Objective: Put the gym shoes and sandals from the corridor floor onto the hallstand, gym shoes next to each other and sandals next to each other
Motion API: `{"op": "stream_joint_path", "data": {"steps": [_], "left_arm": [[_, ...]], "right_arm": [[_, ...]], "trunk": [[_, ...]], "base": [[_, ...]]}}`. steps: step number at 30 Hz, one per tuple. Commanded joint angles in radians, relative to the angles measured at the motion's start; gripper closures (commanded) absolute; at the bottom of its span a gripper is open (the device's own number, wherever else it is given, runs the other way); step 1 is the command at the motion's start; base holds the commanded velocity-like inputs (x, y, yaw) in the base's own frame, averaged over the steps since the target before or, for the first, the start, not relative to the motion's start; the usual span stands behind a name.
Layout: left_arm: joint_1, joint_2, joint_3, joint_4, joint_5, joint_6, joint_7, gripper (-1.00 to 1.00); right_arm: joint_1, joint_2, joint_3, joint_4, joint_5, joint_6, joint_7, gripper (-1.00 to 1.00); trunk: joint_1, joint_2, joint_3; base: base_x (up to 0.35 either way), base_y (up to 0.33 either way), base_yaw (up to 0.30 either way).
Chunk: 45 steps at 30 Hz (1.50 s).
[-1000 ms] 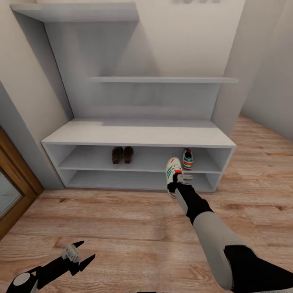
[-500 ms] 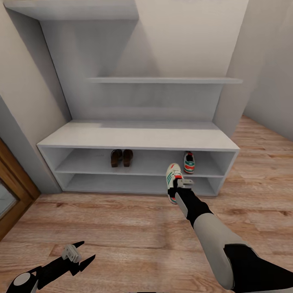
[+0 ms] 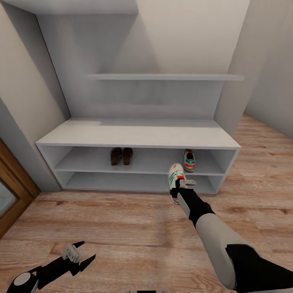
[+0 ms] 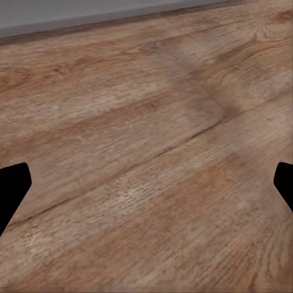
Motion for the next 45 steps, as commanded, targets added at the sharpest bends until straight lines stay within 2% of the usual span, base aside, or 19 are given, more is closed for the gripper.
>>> {"op": "stream_joint_path", "data": {"steps": [1,2,7,24,45], "left_arm": [[-0.001,-0.001,0.005,0.0,-0.01,-0.005,-0.004,-1.0],[-0.001,-0.001,0.005,0.0,-0.01,-0.005,-0.004,-1.0],[-0.001,-0.001,0.005,0.0,-0.01,-0.005,-0.004,-1.0],[-0.001,-0.001,0.005,0.002,-0.011,-0.005,-0.004,-1.0],[-0.001,-0.001,0.005,0.005,-0.01,-0.005,-0.004,-1.0]], "right_arm": [[0.0,-0.007,-0.005,-0.002,0.0,0.004,-0.001,1.0],[0.0,-0.019,-0.005,-0.003,0.0,0.004,-0.001,1.0],[0.0,-0.026,-0.005,-0.003,0.0,0.003,-0.001,1.0],[0.001,-0.027,-0.003,-0.002,0.002,0.004,0.001,1.0],[0.001,-0.027,-0.003,-0.002,0.001,0.004,0.001,1.0]], "trunk": [[0.0,-0.001,-0.006],[0.0,-0.001,-0.007],[0.0,-0.001,-0.014],[0.0,-0.001,-0.018],[0.0,-0.001,-0.018]], "base": [[0.0,0.0,0.0],[0.0,0.0,0.0],[0.0,0.0,0.0],[0.014,0.0,0.0],[0.135,0.052,0.0]]}}
